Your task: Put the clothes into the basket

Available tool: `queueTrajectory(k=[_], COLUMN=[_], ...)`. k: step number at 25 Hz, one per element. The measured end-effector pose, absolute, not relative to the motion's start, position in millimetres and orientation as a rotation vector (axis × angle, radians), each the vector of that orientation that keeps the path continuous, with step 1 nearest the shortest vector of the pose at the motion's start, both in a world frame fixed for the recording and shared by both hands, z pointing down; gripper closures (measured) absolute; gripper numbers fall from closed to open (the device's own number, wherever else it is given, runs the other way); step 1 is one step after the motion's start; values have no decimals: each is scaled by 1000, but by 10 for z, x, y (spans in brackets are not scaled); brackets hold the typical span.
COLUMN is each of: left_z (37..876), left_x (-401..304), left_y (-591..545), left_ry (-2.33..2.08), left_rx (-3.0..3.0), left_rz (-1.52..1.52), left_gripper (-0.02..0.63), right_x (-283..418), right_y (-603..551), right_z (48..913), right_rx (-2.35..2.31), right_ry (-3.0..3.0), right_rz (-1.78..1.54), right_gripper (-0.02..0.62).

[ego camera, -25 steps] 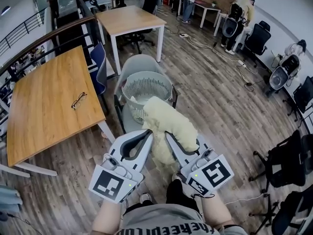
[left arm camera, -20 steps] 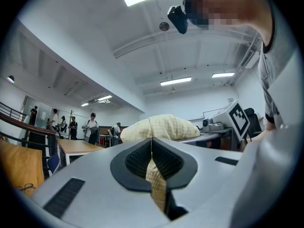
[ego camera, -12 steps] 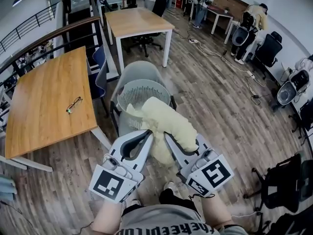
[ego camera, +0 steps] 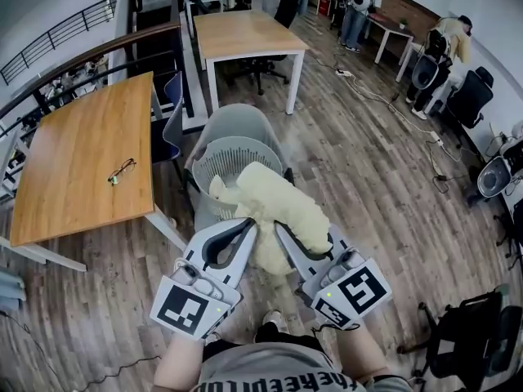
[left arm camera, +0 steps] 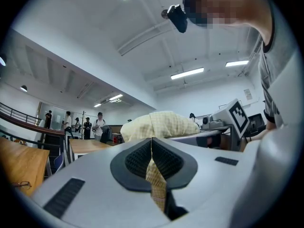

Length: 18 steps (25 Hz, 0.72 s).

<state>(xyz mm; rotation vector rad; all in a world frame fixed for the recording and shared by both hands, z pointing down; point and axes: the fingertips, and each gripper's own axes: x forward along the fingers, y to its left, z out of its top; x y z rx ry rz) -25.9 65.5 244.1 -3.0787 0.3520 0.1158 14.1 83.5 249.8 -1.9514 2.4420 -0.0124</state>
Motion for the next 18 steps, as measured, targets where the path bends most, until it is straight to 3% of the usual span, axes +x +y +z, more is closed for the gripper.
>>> queueTrajectory(k=[18], left_z=[2519], left_x=[187], left_y=[684], left_ry=[524], left_rx=[-3022], left_rz=[68], left_gripper=[591], right_x=[681], right_y=[853], right_z=[2593], right_rx=[-1821], right_ry=[2486], right_rz=[-28], right_gripper=[529])
